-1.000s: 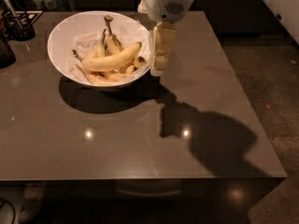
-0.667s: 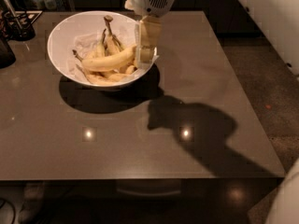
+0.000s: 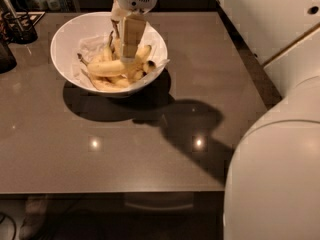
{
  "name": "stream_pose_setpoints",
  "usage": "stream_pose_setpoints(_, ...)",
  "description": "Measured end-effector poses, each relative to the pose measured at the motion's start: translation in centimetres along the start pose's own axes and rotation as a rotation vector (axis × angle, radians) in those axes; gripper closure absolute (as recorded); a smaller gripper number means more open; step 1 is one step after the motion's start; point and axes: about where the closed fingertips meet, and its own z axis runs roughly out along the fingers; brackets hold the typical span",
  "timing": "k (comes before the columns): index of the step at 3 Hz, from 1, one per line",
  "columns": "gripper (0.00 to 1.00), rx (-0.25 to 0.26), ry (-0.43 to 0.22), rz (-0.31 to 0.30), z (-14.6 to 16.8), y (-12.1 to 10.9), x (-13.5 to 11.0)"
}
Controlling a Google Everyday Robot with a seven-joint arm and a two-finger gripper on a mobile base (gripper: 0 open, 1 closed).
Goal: Pick banana from white bowl
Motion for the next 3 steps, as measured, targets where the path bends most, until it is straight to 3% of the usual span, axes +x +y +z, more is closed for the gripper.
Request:
stream_pose_setpoints(1, 0.31, -0.028, -0.015, -0.017, 1.3, -0.5, -1.2)
stream_pose_setpoints(3, 0.33, -0.103, -0.001, 0.005, 5.1, -0.8, -1.5)
